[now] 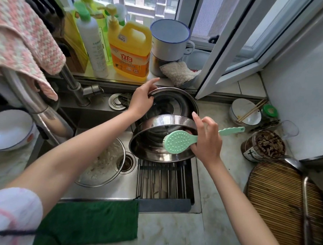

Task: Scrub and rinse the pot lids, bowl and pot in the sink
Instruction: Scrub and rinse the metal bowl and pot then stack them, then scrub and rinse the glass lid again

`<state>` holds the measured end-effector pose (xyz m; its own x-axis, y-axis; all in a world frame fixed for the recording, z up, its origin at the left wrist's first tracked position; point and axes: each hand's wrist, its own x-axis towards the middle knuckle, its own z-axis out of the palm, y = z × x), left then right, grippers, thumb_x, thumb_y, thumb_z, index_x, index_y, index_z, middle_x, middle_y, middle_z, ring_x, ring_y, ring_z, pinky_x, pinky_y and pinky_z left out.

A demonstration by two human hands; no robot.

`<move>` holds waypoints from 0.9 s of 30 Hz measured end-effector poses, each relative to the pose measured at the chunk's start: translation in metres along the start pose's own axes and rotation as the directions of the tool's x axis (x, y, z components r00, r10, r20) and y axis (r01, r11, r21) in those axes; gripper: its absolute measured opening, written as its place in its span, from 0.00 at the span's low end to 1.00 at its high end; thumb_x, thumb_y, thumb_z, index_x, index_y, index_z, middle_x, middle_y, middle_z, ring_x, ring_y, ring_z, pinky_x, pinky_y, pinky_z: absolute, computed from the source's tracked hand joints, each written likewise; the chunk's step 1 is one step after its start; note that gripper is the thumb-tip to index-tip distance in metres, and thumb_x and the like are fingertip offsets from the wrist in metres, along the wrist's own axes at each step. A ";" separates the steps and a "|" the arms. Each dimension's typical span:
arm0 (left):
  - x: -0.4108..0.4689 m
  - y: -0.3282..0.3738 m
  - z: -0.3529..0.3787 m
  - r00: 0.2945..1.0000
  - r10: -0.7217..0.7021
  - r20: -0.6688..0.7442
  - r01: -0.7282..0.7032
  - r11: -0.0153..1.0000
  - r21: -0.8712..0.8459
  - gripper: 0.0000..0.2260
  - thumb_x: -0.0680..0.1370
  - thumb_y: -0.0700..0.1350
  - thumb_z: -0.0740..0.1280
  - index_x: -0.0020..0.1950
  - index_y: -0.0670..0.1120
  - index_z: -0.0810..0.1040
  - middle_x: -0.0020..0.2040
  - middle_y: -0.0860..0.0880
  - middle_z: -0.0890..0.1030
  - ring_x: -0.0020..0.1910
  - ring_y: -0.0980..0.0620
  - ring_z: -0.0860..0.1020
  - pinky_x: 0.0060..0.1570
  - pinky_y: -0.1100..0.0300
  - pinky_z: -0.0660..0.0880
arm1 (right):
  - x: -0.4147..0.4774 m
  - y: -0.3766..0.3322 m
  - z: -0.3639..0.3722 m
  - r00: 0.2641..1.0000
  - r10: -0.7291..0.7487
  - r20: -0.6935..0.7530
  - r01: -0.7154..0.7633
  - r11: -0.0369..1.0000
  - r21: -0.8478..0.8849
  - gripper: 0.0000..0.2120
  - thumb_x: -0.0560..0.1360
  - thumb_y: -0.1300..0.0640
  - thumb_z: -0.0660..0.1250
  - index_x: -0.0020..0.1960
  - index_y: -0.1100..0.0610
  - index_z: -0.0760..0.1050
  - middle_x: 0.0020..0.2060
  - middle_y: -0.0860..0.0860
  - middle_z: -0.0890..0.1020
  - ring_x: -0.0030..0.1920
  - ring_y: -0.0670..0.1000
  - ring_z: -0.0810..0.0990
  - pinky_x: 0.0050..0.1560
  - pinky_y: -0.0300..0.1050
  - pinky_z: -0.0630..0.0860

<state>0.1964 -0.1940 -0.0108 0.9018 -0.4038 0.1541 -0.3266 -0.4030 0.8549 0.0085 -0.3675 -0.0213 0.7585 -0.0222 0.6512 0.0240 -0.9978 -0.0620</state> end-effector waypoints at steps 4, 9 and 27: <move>-0.011 0.007 -0.015 0.996 -0.008 -0.085 0.006 1.000 -0.017 0.26 0.74 0.36 0.69 0.70 0.46 0.68 0.57 0.50 0.78 0.59 0.56 0.75 0.62 0.64 0.69 | -0.020 -0.016 -0.009 0.988 0.046 -0.150 -0.048 0.999 -0.006 0.20 0.73 0.49 0.68 0.61 0.56 0.68 0.52 0.53 0.68 0.46 0.51 0.72 0.33 0.44 0.75; -0.105 0.000 -0.044 0.973 -0.146 -0.177 0.102 0.966 -0.238 0.11 0.77 0.33 0.62 0.55 0.45 0.77 0.48 0.48 0.81 0.49 0.59 0.79 0.51 0.68 0.74 | -0.044 -0.063 -0.028 1.000 0.028 0.003 -0.028 0.986 0.164 0.07 0.72 0.58 0.66 0.50 0.54 0.73 0.41 0.50 0.78 0.35 0.48 0.75 0.26 0.38 0.69; -0.231 -0.235 -0.127 0.092 -0.923 0.373 0.936 -0.048 -0.349 0.04 0.79 0.38 0.64 0.44 0.42 0.72 0.31 0.44 0.80 0.33 0.50 0.73 0.53 0.57 0.73 | -0.067 -0.224 0.012 0.206 0.416 0.886 -0.659 0.728 -0.188 0.13 0.76 0.53 0.62 0.58 0.53 0.79 0.46 0.50 0.83 0.45 0.52 0.80 0.36 0.43 0.71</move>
<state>0.1005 0.0986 -0.1842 0.2784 0.0285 -0.9600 0.9585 -0.0722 0.2758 -0.0400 -0.1413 -0.0605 0.7434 -0.3638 -0.5613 -0.6048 -0.7240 -0.3317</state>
